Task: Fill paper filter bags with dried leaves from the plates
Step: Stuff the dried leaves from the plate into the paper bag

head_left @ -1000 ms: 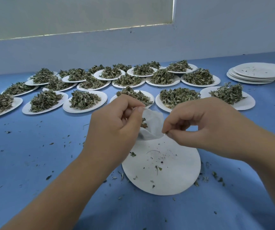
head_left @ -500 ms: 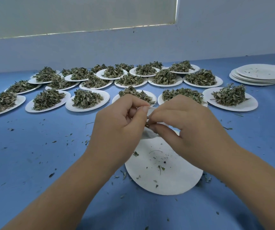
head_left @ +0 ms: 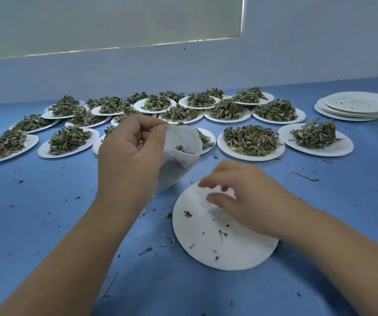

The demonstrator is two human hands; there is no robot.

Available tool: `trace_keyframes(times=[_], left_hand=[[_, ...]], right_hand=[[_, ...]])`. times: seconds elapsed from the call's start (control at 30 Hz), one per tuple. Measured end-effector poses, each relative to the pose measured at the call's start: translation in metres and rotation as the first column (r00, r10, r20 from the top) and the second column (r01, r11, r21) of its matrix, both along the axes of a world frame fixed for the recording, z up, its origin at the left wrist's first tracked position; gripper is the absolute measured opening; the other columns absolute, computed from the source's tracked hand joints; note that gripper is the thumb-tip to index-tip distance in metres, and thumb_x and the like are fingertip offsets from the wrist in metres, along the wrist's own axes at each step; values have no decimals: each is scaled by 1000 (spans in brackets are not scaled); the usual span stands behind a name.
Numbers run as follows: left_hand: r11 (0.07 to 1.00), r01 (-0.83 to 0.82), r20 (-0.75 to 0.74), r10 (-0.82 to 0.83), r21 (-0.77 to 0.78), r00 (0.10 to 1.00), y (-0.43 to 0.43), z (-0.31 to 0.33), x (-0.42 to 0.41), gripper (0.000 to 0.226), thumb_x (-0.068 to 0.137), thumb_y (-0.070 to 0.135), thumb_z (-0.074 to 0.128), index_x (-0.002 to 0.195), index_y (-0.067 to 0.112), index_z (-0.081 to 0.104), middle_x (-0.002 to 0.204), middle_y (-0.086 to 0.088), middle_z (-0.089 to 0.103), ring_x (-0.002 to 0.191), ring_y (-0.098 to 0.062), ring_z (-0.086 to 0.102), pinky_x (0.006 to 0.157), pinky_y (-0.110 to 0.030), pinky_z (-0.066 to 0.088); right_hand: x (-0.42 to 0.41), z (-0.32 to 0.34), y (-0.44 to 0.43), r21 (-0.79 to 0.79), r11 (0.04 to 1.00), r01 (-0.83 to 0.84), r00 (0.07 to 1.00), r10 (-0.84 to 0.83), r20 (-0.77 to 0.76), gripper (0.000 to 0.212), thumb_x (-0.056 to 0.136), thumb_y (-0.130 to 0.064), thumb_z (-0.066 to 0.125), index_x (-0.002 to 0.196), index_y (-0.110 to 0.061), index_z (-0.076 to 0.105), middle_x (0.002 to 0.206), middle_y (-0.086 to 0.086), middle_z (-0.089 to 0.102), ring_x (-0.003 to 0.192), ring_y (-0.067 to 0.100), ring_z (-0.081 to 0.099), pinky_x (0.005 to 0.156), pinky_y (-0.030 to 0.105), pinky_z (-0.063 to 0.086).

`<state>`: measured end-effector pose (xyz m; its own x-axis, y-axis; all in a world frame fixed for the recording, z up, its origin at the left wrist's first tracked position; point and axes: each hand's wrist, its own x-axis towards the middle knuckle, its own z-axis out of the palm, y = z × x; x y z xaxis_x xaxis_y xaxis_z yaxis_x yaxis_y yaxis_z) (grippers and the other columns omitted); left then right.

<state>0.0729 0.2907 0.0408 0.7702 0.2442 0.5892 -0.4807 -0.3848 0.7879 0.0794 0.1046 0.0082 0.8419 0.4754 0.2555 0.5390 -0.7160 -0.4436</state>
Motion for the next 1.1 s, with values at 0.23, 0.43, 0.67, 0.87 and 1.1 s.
trace_keyframes(times=[0.23,0.43,0.67,0.87,1.1], left_hand=[[1000,-15,35,15,13,999,1,0,2,20,94,18,59,84,34,64,66,13,56,59,2,48,55,-10,39],[999,10,34,-12,52,999,-1,-3,1,21,93,18,58,83,35,63,65,12,57,59,2,48,55,-13,40],[995,28,30,-31,94,999,-3,-6,1,22,94,16,58,84,35,64,62,13,53,55,1,45,52,-7,35],[991,15,24,-19,133,1000,-5,-7,0,21,93,17,59,84,34,64,66,7,54,54,0,45,51,-7,34],[990,26,13,-28,138,1000,-6,-7,-2,19,94,16,59,85,31,66,66,4,54,53,-1,44,50,-7,33]], right_hand=[[-5,-11,18,-227,941,-252,960,272,63,29,98,-31,52,125,-29,63,118,-6,52,101,16,43,84,28,35],[-7,-6,14,-263,931,-253,959,278,62,29,99,-33,48,121,-33,66,110,-10,56,100,15,43,86,30,38],[-12,-2,14,-242,932,-268,952,295,80,25,97,-28,51,111,-32,71,106,-11,61,102,13,46,84,27,39],[-14,-4,14,-234,937,-259,950,291,114,20,93,-28,49,98,-27,68,88,-12,51,93,10,44,77,27,39],[-20,18,0,65,965,-252,965,246,93,6,85,-23,61,82,-27,64,81,-15,54,80,6,52,68,15,40]])
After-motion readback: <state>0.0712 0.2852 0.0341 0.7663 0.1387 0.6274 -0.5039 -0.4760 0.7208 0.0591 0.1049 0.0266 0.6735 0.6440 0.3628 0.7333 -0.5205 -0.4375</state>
